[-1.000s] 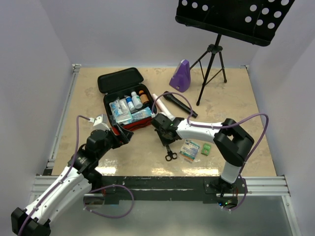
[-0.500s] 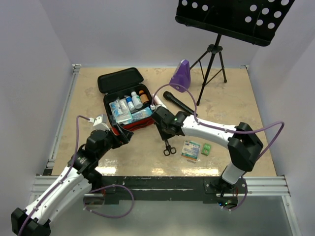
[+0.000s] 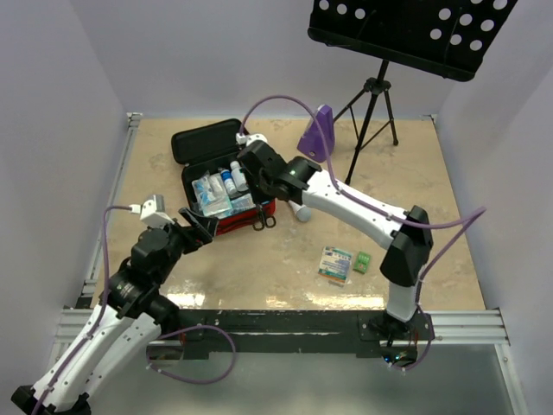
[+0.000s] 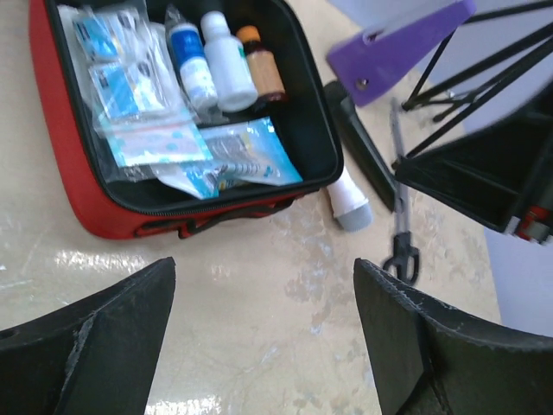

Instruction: Organize the medicine kit

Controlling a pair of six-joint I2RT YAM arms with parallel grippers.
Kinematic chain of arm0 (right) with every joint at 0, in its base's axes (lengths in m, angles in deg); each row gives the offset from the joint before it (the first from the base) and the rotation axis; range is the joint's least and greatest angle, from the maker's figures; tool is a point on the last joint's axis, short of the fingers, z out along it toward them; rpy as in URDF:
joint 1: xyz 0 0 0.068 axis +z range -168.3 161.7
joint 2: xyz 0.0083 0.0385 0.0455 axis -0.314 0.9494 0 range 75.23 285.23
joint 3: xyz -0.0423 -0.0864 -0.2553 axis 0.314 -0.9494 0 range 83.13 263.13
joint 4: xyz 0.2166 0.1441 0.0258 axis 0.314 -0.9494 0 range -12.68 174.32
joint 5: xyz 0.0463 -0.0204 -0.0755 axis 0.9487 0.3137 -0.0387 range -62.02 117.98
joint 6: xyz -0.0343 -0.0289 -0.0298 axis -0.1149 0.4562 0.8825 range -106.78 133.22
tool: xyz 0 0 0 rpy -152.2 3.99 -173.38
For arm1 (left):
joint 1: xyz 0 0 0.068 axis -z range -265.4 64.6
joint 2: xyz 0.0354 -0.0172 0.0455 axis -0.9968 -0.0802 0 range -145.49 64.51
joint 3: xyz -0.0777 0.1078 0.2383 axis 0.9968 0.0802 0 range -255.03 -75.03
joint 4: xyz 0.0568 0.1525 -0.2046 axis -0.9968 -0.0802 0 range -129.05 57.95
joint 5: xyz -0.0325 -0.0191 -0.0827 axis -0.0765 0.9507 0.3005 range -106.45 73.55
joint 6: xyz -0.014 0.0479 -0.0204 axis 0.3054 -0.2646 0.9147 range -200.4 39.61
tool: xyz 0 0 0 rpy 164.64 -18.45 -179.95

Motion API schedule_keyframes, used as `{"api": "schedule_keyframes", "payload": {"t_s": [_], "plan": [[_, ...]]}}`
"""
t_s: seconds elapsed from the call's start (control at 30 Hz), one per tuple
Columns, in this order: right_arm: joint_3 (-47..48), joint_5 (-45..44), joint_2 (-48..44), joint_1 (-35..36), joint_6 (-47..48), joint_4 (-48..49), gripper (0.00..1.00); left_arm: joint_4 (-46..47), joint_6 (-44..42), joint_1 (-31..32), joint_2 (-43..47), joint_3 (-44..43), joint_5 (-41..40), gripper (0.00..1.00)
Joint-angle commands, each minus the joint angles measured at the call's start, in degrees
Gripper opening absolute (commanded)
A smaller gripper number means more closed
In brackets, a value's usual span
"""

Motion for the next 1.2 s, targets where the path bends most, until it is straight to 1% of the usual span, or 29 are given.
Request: {"api": "schedule_keyframes", "payload": {"t_s": [0.0, 0.13, 0.4, 0.53, 0.63, 0.87, 1.17], "plan": [[12.0, -0.8, 6.5, -1.2, 2.8, -2.0, 0.00, -3.1, -2.5, -0.1, 3.2, -3.8, -6.0, 0.88], [20.6, 2.9, 12.8, -3.4, 2.5, -0.6, 0.00, -5.8, -3.4, -0.1, 3.3, -5.6, -8.3, 0.89], [27.0, 6.2, 21.4, -4.4, -0.3, 4.6, 0.00, -7.4, -3.2, -0.1, 4.0, -5.8, -9.5, 0.89], [26.6, 7.5, 23.1, -4.5, -0.4, 10.7, 0.00, -7.1, -3.3, -0.1, 3.5, -5.7, -9.6, 0.89], [27.0, 7.4, 25.3, -4.4, -0.2, 13.0, 0.00, -7.2, -3.6, 0.0, 2.9, -5.8, -9.5, 0.89], [27.3, 7.9, 29.2, -4.0, 1.8, 17.0, 0.00, -7.3, -3.5, 0.0, 2.6, -5.7, -9.7, 0.89], [31.0, 10.2, 34.4, -3.4, 2.4, 18.4, 0.00, -7.0, -3.6, 0.0, 1.2, -5.6, -10.0, 0.89]]}}
